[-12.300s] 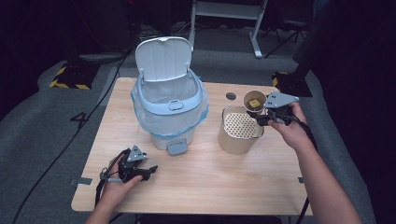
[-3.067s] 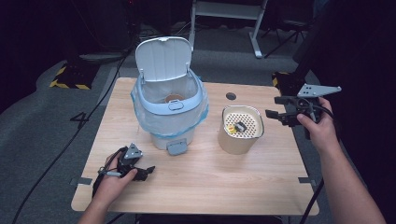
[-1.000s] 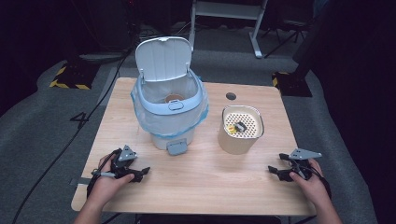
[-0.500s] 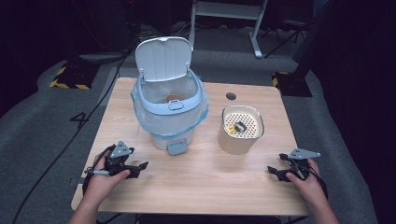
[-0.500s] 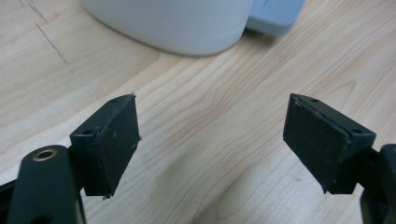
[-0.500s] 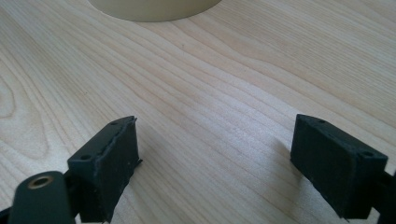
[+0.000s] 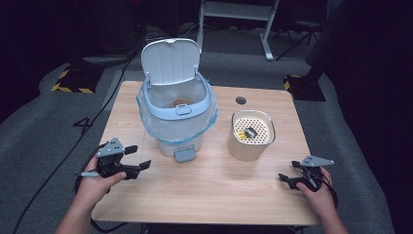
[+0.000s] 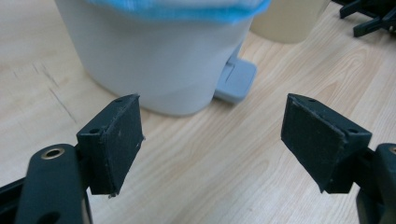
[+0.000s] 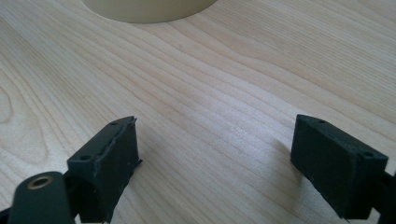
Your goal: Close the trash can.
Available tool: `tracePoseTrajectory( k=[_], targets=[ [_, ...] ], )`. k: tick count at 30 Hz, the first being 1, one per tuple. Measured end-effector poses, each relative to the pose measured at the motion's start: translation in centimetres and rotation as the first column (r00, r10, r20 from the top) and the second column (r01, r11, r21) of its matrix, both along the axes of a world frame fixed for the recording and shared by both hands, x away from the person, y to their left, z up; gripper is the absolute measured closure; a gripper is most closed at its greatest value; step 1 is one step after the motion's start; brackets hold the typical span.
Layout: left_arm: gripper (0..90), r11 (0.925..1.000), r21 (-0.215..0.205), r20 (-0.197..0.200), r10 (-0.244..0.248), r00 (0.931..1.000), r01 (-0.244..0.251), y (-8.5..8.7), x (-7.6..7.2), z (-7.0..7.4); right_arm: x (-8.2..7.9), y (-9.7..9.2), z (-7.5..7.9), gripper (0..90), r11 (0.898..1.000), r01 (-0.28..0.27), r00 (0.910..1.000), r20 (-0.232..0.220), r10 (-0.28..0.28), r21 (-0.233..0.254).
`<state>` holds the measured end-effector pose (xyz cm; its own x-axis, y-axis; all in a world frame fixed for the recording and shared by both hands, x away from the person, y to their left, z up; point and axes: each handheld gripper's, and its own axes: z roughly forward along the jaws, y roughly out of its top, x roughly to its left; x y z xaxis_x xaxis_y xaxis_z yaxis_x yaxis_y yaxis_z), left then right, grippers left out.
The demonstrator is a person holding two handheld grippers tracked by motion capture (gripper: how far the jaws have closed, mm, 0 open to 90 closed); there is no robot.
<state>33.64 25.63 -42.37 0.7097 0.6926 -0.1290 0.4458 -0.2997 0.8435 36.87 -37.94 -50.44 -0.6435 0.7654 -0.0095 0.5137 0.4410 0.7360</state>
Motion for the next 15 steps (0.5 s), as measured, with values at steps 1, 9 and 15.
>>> tracePoseTrajectory(
  k=[1, 9, 15],
  targets=[
    [21.0, 0.9999, 0.003, 0.015, -0.011, 0.9998, 0.011, 0.1, 0.1, 0.6, 0.0, 0.0, 0.0, 15.1, 1.000, 0.001, 1.0000, 0.000, -0.001, 0.000],
    [23.0, 0.9996, -0.021, 0.076, -0.015, 0.9970, 0.017, 0.2, 1.3, 5.1, 0.0, 0.0, 0.0, 15.1, 1.000, -0.001, 1.0000, 0.000, 0.001, 0.000],
    [25.0, 0.9955, -0.091, 0.117, -0.016, 0.9930, 0.027, 0.4, 2.1, 8.6, 0.0, 0.0, 0.0, 15.1, 1.000, 0.000, 1.0000, 0.000, 0.000, 0.000]
  ],
)
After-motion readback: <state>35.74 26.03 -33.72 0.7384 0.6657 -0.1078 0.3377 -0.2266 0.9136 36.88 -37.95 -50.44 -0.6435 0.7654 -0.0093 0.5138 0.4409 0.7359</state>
